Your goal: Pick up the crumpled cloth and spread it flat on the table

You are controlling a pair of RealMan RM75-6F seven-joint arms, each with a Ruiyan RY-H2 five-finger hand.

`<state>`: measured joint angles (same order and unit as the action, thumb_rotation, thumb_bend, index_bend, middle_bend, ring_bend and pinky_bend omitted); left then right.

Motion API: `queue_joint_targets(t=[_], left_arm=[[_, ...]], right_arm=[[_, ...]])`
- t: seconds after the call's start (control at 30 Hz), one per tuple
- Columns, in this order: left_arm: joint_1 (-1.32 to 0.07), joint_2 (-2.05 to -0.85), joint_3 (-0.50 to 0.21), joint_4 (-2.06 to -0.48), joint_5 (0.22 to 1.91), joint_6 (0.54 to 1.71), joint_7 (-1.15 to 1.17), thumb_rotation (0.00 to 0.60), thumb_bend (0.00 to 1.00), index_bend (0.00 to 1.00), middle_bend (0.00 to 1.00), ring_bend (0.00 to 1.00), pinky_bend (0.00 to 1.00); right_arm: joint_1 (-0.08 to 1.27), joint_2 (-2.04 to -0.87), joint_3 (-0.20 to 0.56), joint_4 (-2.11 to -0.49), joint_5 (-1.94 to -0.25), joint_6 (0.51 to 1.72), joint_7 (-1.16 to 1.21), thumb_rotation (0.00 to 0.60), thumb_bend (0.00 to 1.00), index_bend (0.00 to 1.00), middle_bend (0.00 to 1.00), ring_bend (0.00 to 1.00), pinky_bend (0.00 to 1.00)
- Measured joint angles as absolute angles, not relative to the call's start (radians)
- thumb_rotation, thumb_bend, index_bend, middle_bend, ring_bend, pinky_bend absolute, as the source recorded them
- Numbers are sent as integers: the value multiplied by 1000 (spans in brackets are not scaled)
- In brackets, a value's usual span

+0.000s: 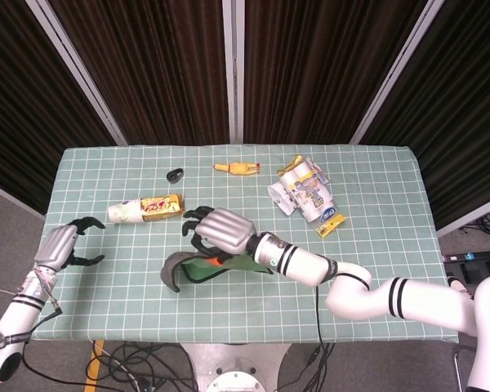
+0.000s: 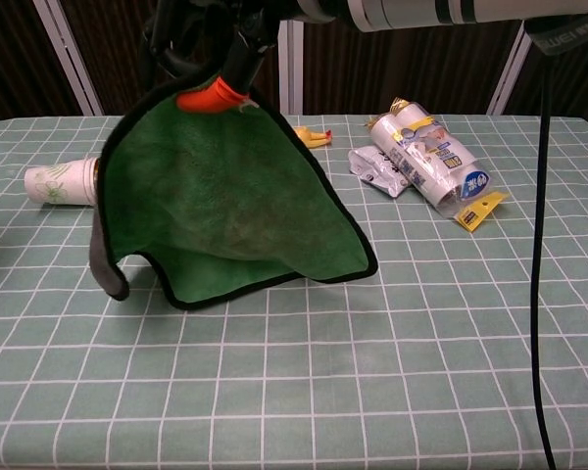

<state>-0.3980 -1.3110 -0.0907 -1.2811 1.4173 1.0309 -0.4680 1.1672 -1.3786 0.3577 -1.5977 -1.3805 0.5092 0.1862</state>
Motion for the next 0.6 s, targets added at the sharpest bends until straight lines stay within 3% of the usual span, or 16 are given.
queue_joint_targets(t=[0.43, 0.6], left_arm=[[-460, -1358, -91, -1277, 1402, 914, -656, 599, 117, 311, 288, 254, 333], [-488, -1363, -105, -1299, 1367, 863, -685, 498, 90, 311, 287, 254, 333]], right_arm=[[1265, -1499, 339, -1454, -1219, 508, 52, 600, 459, 736, 255, 79, 133], [1330, -1569, 341, -1372, -1084, 514, -48, 600, 459, 735, 250, 80, 132]])
